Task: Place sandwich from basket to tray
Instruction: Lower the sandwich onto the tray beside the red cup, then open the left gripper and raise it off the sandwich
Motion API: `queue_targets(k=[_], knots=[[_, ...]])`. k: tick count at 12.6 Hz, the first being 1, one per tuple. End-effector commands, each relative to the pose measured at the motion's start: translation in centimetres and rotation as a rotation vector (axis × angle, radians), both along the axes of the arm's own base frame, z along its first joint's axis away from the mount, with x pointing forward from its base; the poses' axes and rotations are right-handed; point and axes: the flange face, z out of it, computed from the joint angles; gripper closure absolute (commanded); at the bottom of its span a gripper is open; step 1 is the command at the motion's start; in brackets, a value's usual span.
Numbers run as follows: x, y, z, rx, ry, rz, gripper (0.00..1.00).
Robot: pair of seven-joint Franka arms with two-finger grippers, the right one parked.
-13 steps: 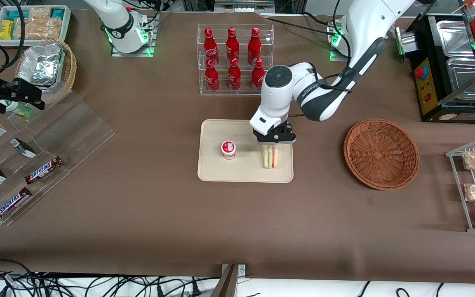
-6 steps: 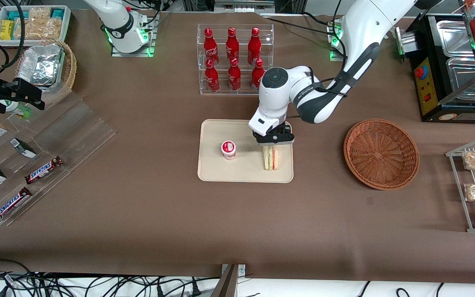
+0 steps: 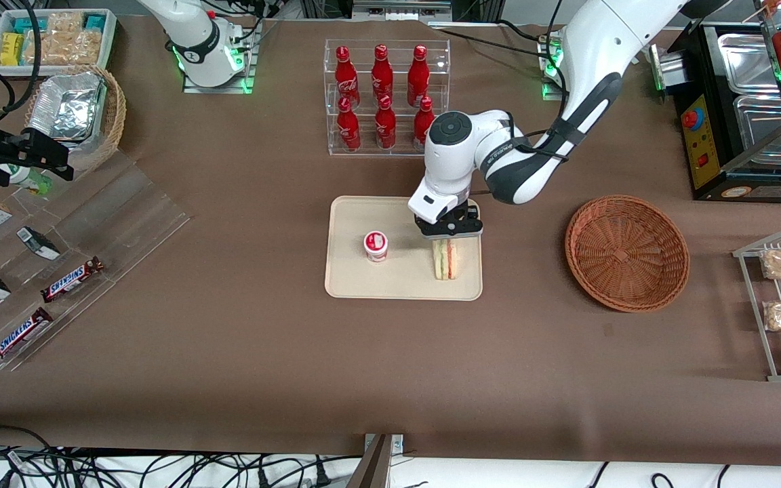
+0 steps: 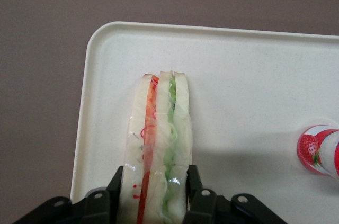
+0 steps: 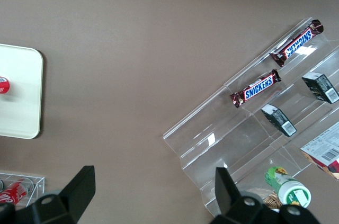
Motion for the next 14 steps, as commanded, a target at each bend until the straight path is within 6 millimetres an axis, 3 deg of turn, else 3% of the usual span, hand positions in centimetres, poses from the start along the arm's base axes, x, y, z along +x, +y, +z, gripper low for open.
queue_targets(k=[1, 3, 9, 11, 14], knots=[[-0.1, -0.5, 0.0, 0.005, -0.019, 0.0, 0.0], [-0.6, -1.2, 1.0, 0.005, -0.03, -0.003, 0.0], [-2.3, -2.8, 7.5, 0.053, -0.015, 0.039, 0.0], [-2.1, -2.7, 9.9, 0.032, -0.019, 0.074, 0.0], [-0.2, -2.1, 13.5, 0.078, -0.002, 0.146, 0.0]])
